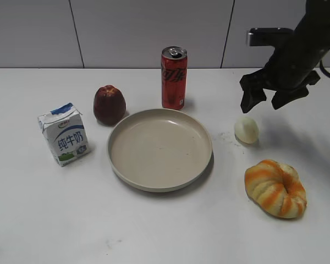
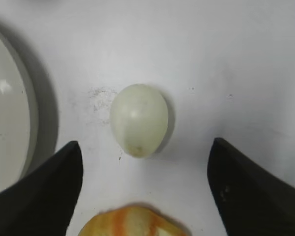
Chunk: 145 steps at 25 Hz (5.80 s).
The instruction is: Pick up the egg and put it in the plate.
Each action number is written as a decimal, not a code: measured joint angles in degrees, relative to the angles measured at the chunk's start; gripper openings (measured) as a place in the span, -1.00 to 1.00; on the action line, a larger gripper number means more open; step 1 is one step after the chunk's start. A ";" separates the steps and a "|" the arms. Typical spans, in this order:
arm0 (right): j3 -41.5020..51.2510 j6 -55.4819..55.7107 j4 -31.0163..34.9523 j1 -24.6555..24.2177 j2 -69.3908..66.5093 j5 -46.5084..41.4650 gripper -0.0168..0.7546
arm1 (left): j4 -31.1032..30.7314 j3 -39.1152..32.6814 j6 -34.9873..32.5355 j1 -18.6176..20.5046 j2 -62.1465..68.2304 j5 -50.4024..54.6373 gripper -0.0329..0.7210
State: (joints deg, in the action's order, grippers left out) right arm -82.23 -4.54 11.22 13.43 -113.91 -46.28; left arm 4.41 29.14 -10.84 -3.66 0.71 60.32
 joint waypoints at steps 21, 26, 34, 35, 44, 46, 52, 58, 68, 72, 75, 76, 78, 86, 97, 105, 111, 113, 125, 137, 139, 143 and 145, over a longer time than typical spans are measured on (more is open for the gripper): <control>-7.08 0.00 2.71 0.00 -10.37 -4.22 0.23 | 0.00 0.00 0.00 0.00 0.00 0.00 -0.28; -16.79 0.00 3.21 0.87 -10.42 -16.70 0.23 | 0.00 0.00 0.00 0.00 0.00 0.00 -0.28; -26.62 -0.05 5.55 10.27 -10.42 -22.39 0.23 | 0.00 0.00 0.00 0.00 0.00 0.00 -0.28; -26.62 -0.05 5.27 12.06 -10.42 -22.27 0.23 | 0.00 0.00 0.00 0.00 0.00 0.00 -0.28; -26.62 0.01 0.43 21.96 -16.22 -18.08 0.23 | 0.00 0.00 0.00 0.00 0.00 0.00 -0.28; -26.62 0.65 0.17 22.38 -18.12 -17.82 0.23 | 0.00 0.00 0.00 0.00 0.00 0.00 -0.28; -26.62 2.01 -1.28 22.50 -20.34 -16.47 0.50 | 0.00 0.00 0.00 0.00 0.00 0.00 -0.28; -26.86 2.38 -2.09 22.50 -20.34 -16.89 0.66 | 0.00 0.00 0.00 0.00 0.00 0.00 -0.28; -28.99 2.53 -4.76 19.68 -6.48 -21.81 0.66 | 0.00 0.00 0.00 0.00 0.00 0.00 -0.28; -24.65 3.22 -7.61 13.76 2.27 -22.52 0.66 | 0.00 0.00 0.00 0.00 0.00 0.00 -0.28; -17.43 4.54 -9.59 8.22 9.49 -22.75 0.67 | 0.00 0.00 0.00 0.00 0.00 0.00 -0.28; -14.40 4.54 -10.61 6.38 11.70 -22.75 0.67 | 0.00 0.00 0.00 0.00 0.00 0.00 -0.28; -8.02 5.57 -12.46 3.84 17.08 -22.75 0.67 | 0.00 0.00 0.00 0.00 0.00 0.00 -0.28; 15.53 11.69 -17.40 2.15 39.32 -22.97 0.67 | 0.00 0.00 0.00 0.00 0.00 0.00 -0.28; 40.63 12.77 -17.27 2.15 77.64 -19.86 0.67 | 0.00 0.00 0.00 0.00 0.00 0.00 -0.28; 50.71 6.83 -15.62 2.15 97.45 -19.38 0.62 | 0.00 0.00 0.00 0.00 0.00 0.00 -0.28; 51.88 5.77 -14.82 2.15 99.74 -16.98 0.58 | 0.00 0.00 0.00 0.00 0.00 0.00 -0.28; 52.65 5.53 -14.66 2.15 99.74 -15.38 0.58 | 0.00 0.00 0.00 0.00 0.00 0.00 -0.28; 53.32 4.54 -13.33 2.15 99.74 -13.70 0.57 | 0.00 0.00 0.00 0.00 0.00 0.00 -0.28; 53.32 4.24 -13.26 1.86 100.81 -13.70 0.57 | 0.00 0.00 0.00 0.00 0.00 0.00 -0.28; 53.32 4.24 -13.27 0.83 101.93 -13.70 0.57 | 0.00 0.00 0.00 0.00 0.00 0.00 -0.28; 53.32 4.24 -13.27 -4.42 105.39 -13.70 0.57 | 0.00 0.00 0.00 0.00 0.00 0.00 -0.28; 53.32 4.24 -13.25 -7.39 107.34 -13.70 0.57 | 0.00 0.00 0.00 0.00 0.00 0.00 -0.28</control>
State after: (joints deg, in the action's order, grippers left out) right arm -28.91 -0.30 -2.03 6.05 -6.57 -59.98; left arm 4.41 29.14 -10.84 -3.66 0.71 60.32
